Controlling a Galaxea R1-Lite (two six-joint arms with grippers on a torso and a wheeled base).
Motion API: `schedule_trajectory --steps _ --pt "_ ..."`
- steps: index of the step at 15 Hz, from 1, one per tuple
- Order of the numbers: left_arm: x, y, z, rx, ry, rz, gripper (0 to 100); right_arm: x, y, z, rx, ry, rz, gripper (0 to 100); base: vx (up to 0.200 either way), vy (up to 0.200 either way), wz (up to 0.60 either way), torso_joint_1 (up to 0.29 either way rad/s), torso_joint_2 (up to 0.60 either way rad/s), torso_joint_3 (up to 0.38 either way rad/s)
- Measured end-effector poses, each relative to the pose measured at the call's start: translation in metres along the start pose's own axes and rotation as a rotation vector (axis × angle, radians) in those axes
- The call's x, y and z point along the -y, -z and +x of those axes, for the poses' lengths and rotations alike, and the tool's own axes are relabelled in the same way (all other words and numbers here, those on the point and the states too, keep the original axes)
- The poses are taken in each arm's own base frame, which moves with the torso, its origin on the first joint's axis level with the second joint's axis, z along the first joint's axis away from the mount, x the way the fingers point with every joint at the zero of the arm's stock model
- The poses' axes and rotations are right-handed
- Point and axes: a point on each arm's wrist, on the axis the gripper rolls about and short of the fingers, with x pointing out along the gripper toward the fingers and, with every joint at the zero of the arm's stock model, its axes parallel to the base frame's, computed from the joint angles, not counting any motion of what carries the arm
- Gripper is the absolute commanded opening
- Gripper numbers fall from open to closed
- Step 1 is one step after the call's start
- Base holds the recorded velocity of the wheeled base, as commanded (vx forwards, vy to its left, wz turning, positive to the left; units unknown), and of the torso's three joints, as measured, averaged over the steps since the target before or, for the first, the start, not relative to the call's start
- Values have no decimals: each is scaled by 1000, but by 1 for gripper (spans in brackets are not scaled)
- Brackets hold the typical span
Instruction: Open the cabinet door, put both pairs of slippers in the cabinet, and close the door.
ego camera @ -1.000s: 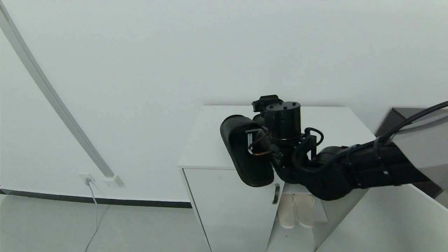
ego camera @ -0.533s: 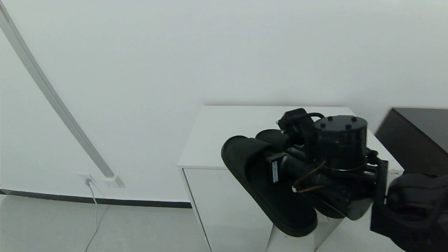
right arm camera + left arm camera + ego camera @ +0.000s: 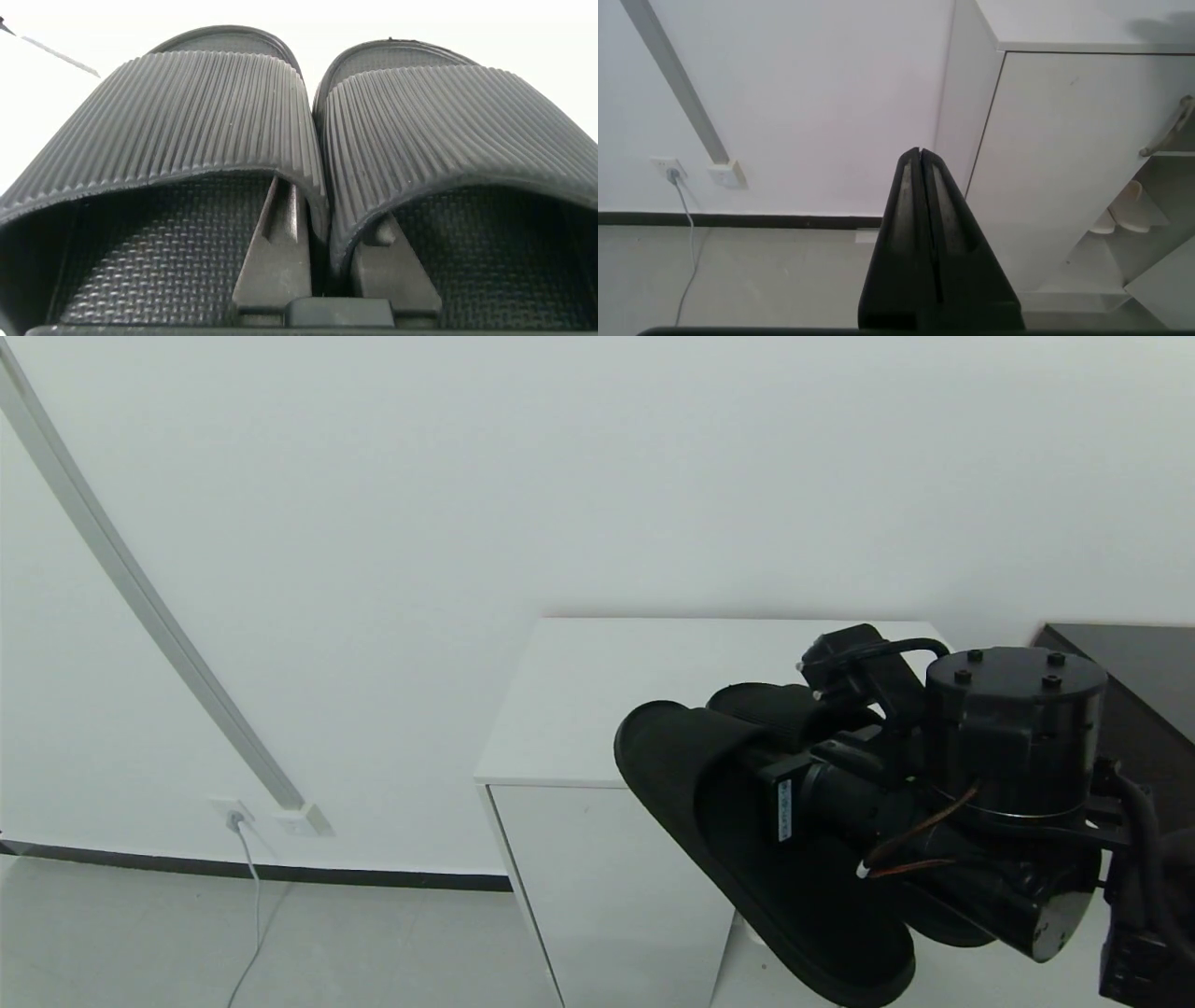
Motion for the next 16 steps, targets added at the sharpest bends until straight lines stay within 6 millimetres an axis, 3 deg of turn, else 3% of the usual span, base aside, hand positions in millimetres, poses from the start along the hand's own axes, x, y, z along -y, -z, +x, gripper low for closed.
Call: schedule_trajectory --steps 5,16 --pt "0 0 0 0 0 -2 0 0 1 1 -6 1 -2 0 0 0 0 0 0 0" --pt "0 0 0 0 0 -2 0 -1 7 5 -26 3 -10 0 -182 0 0 0 1 1"
